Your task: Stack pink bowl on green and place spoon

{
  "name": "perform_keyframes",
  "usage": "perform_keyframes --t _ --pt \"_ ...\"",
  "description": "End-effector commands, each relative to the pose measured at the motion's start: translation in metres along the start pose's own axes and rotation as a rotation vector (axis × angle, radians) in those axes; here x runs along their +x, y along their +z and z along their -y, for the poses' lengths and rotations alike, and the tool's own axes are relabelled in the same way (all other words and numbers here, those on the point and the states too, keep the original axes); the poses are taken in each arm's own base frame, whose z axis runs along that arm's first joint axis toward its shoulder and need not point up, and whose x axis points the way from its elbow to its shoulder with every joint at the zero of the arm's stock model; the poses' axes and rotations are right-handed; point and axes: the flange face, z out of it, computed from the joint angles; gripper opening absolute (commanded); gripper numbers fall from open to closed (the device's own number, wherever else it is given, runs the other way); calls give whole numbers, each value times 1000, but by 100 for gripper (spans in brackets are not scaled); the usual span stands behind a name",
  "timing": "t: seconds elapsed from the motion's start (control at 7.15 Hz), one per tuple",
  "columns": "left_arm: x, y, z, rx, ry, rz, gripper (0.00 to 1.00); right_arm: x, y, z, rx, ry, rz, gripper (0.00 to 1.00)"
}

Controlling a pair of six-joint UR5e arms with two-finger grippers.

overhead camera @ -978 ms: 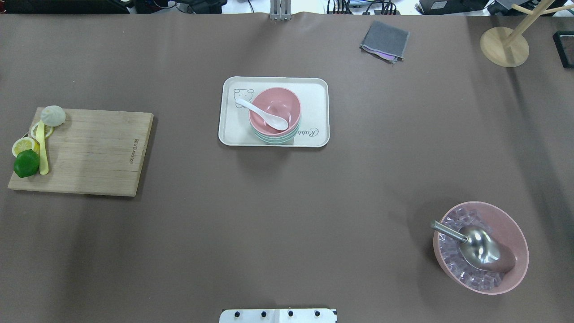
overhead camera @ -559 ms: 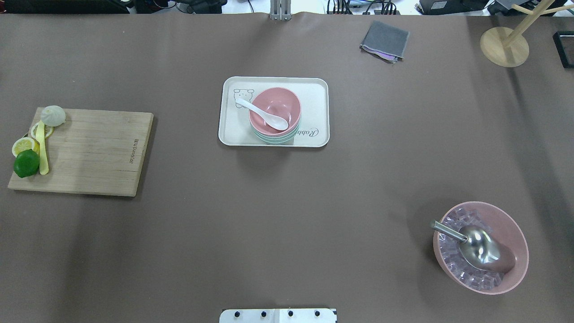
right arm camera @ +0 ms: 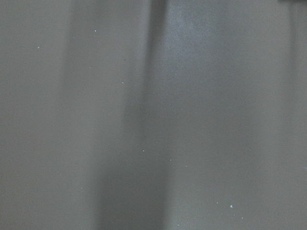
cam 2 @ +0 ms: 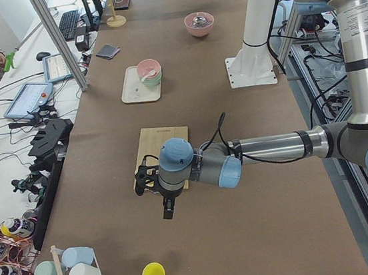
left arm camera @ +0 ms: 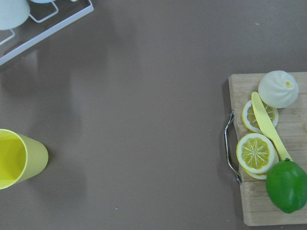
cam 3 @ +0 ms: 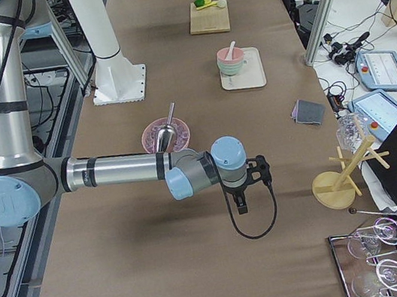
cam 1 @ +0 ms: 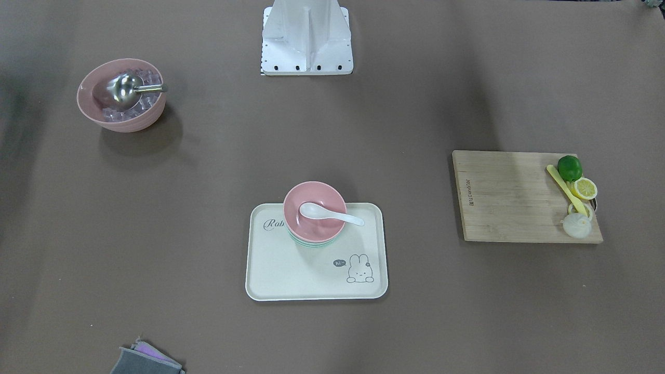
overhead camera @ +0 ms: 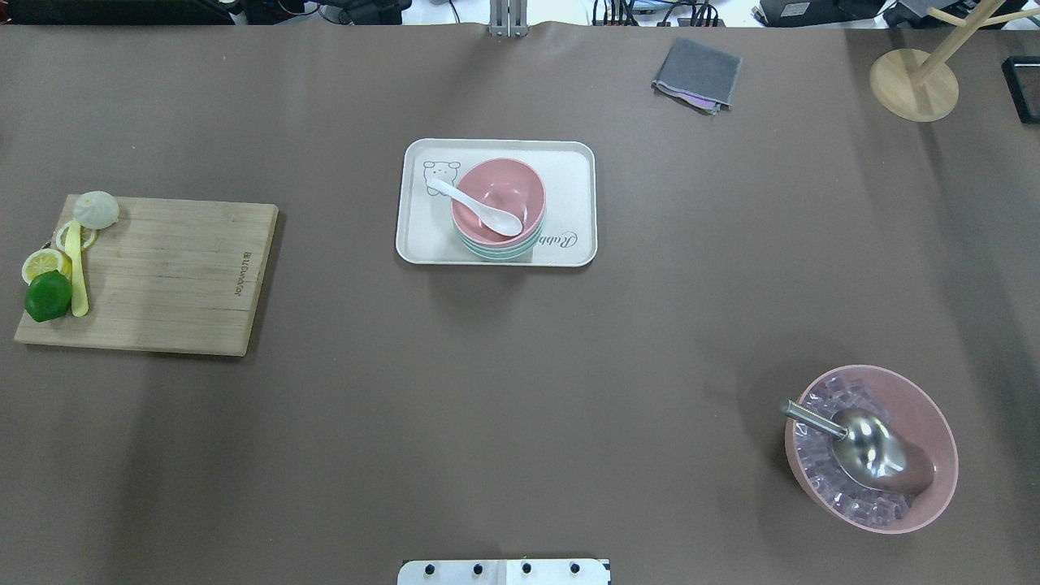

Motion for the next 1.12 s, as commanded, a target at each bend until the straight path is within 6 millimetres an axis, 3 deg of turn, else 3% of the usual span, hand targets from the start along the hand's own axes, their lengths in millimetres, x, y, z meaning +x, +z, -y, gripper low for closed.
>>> perform_keyframes --t 0.0,0.14,0.28,0.42,0.56,0.98 --pt "1 -1 -7 11 -1 -2 98 4 0 0 -2 9 -21 100" --pt "0 -1 -8 10 -2 -2 98 5 1 -3 -5 6 -26 100" --pt "-10 6 -24 -12 -22 4 98 -4 -21 -19 27 -2 -24 100" --pt "-8 4 -25 -12 -21 4 98 10 -35 -32 52 25 -34 100" --pt "-9 6 -25 -16 -23 6 98 9 -37 -40 50 26 -31 100" --pt "3 0 -25 -18 -16 -81 98 -1 -31 -34 41 3 -26 100"
